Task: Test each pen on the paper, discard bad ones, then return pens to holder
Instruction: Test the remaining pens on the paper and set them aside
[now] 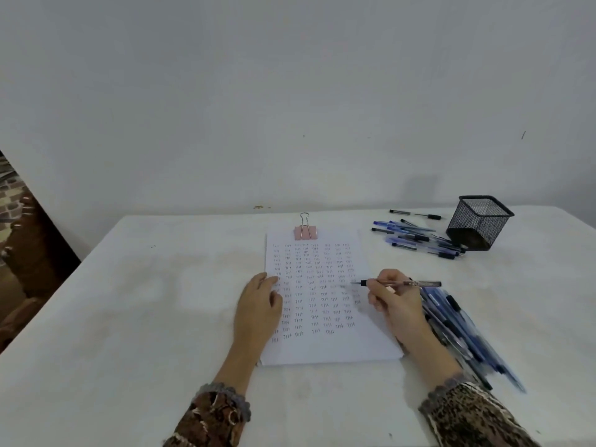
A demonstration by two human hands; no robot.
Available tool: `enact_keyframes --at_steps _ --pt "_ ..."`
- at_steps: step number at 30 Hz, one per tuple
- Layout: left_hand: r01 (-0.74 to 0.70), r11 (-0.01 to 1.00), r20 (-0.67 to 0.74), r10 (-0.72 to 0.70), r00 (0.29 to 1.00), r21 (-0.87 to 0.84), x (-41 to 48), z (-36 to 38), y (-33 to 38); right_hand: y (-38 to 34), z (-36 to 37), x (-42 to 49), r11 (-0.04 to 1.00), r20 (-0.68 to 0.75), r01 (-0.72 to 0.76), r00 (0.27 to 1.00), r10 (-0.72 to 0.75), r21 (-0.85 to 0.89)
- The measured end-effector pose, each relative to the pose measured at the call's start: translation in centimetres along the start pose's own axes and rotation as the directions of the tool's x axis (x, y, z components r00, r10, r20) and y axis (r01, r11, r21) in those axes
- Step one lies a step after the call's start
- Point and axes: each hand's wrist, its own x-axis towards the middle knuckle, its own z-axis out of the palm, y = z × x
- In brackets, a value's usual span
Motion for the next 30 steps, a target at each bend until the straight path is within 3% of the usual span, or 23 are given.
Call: enact_keyframes --at_steps 4,30 --pt "0.006 1.000 -0.009 -0.006 1.000 -0.007 0.0 0.1 0.0 1.3 0.5 -0.7 0.985 -0.045 0.066 0.996 -0.074 -0.157" --pt "0.021 1.000 -0.011 -0.021 1.000 -0.017 -0.2 0.0 0.2 1.1 1.2 -0.8 0.970 -0.143 0.059 0.985 -0.094 -0.235"
